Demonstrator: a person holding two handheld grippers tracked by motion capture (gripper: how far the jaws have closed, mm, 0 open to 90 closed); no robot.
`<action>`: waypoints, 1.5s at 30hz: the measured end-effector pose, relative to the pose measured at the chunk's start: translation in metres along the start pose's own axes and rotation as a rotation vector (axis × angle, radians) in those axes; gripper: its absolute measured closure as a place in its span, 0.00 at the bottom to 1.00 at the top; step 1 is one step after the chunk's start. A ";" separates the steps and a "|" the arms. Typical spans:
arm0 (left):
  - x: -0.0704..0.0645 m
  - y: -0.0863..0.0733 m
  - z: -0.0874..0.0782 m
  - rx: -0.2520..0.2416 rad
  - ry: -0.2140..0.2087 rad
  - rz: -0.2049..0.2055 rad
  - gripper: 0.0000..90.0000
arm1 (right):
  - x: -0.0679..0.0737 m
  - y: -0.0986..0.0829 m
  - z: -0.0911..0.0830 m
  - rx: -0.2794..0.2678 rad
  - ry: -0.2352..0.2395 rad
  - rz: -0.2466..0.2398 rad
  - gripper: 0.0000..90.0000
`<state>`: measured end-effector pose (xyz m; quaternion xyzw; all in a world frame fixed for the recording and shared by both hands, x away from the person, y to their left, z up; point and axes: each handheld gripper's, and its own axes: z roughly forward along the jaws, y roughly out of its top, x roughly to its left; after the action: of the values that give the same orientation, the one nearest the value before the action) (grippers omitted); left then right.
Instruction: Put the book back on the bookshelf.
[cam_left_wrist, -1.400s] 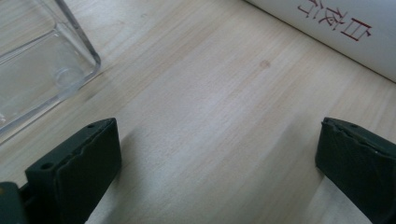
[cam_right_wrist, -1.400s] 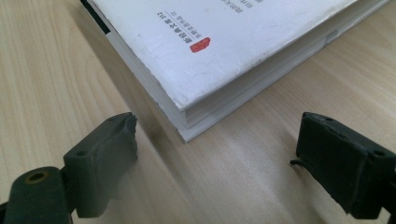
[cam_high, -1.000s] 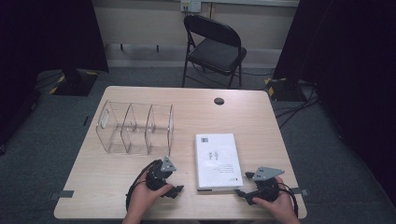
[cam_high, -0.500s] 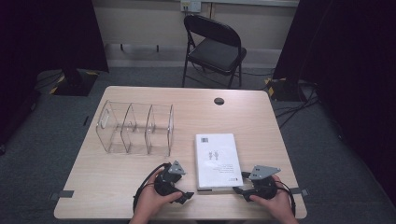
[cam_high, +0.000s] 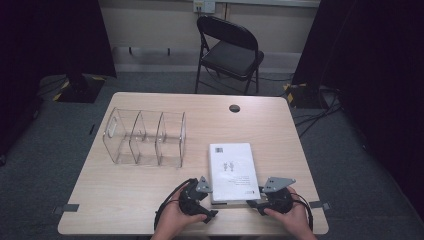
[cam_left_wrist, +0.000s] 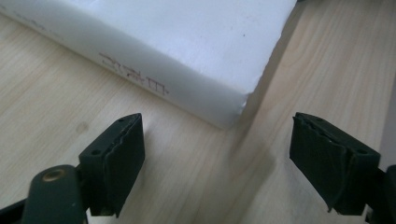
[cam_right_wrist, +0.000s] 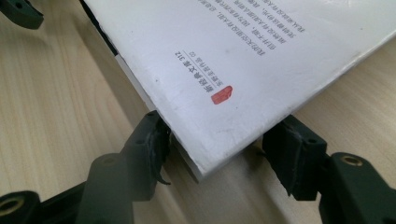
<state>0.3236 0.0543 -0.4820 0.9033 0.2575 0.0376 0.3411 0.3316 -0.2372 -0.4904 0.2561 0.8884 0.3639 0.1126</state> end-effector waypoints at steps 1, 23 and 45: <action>-0.001 0.002 0.001 -0.002 -0.001 0.013 0.21 | 0.000 0.001 0.000 0.001 0.000 0.006 0.46; -0.005 0.002 0.009 -0.008 0.037 0.009 0.18 | 0.000 0.007 -0.005 -0.013 0.039 0.018 0.58; 0.000 0.024 -0.015 -0.065 0.080 0.078 0.18 | -0.002 0.011 -0.011 -0.048 0.083 0.052 0.67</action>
<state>0.3303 0.0479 -0.4556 0.8989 0.2342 0.0954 0.3577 0.3332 -0.2381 -0.4745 0.2608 0.8765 0.3982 0.0722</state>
